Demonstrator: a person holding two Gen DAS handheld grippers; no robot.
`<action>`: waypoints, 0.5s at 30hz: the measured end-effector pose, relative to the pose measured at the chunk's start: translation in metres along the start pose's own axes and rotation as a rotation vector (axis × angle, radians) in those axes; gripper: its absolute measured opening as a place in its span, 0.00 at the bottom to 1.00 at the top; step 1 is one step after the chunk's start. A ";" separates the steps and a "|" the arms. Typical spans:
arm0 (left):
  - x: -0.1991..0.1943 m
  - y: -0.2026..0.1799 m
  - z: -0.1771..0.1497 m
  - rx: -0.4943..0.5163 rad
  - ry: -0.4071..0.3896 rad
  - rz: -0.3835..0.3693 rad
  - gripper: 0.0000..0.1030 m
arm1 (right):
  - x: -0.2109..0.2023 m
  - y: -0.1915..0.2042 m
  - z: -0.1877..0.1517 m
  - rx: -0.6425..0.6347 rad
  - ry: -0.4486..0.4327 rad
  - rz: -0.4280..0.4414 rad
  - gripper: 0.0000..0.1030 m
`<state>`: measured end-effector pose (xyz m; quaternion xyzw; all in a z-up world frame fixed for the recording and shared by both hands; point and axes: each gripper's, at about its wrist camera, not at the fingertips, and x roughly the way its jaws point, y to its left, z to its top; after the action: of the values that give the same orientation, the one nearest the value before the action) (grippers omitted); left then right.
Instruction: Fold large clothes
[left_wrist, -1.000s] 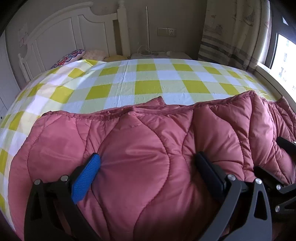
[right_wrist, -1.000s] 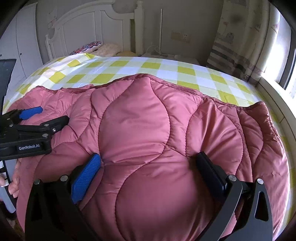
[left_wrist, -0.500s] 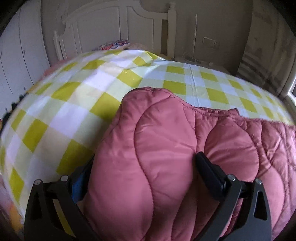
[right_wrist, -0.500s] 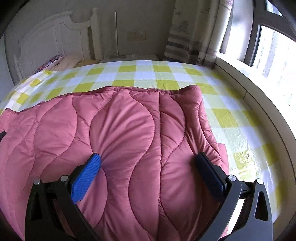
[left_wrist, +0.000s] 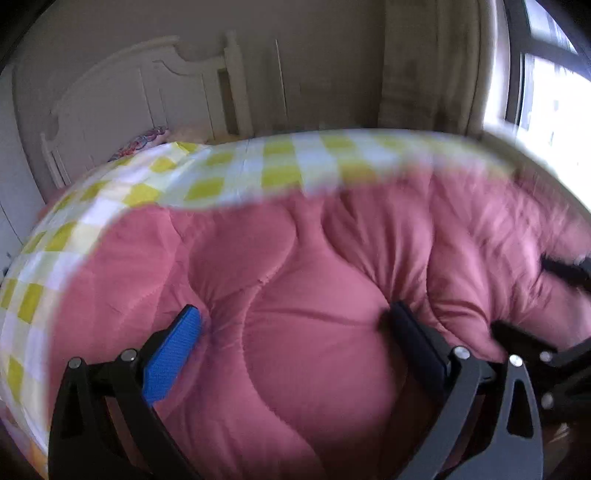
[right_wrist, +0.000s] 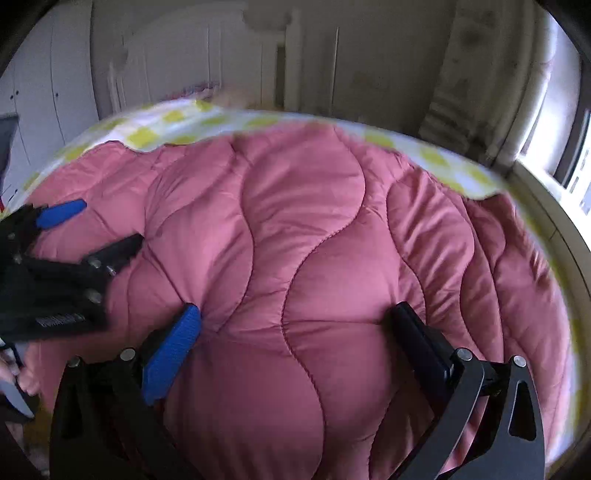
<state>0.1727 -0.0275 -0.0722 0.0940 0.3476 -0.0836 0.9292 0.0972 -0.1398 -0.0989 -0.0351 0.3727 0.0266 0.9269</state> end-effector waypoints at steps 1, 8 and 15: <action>0.000 -0.001 -0.001 -0.002 -0.012 0.005 0.98 | 0.001 -0.002 0.001 0.008 0.009 0.008 0.96; 0.008 0.007 0.003 -0.033 0.017 -0.039 0.98 | -0.001 -0.005 0.002 0.012 0.018 0.012 0.96; -0.007 0.023 0.000 -0.098 0.011 -0.066 0.98 | -0.021 -0.027 0.002 0.080 0.006 0.008 0.95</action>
<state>0.1729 -0.0041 -0.0647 0.0372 0.3591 -0.0966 0.9275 0.0856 -0.1668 -0.0811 0.0035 0.3761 0.0154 0.9264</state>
